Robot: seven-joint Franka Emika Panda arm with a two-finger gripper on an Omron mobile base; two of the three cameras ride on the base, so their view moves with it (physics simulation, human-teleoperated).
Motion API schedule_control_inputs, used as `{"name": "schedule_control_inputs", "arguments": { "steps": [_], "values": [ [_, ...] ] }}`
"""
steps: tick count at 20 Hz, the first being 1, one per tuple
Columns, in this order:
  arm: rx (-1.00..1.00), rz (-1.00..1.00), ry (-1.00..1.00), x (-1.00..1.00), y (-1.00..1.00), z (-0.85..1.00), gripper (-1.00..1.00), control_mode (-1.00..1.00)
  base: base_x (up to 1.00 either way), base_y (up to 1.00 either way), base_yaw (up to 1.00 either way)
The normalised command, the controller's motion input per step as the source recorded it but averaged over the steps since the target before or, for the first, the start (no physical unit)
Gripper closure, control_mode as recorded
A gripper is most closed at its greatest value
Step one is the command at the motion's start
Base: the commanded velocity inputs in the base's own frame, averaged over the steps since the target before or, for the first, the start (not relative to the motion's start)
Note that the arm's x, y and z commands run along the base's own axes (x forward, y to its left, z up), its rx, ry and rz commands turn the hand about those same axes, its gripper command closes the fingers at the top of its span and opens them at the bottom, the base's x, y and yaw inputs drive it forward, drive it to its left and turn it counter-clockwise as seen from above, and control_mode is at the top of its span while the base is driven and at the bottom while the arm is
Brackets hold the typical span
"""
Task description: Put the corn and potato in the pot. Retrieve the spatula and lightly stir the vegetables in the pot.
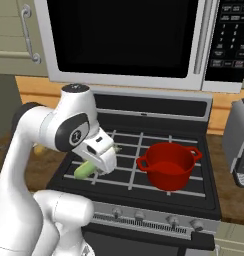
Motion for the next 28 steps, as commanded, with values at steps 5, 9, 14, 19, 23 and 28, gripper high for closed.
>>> {"name": "schedule_control_inputs", "arguments": {
  "steps": [5, 9, 14, 19, 23, 28],
  "values": [
    [0.00, 0.00, -0.03, 0.23, -0.68, 0.00, 1.00, -1.00, 0.00, 0.00, 0.00],
    [0.00, 0.00, 0.00, 0.38, -0.70, 0.00, 1.00, -1.00, 0.00, 0.00, 0.00],
    [0.00, 0.00, 0.00, 0.33, -0.64, 0.00, 1.00, -1.00, 0.00, 0.00, 0.00],
    [0.00, 0.00, -0.04, 0.43, -0.42, -0.04, 1.00, -1.00, 0.00, 0.00, 0.00],
    [0.00, 0.00, -0.06, 0.52, -0.20, -0.17, 1.00, -1.00, 0.00, 0.00, 0.00],
    [0.00, 0.00, -0.03, 0.47, -0.30, -0.14, 1.00, -1.00, 0.00, 0.00, 0.00]
  ]
}}
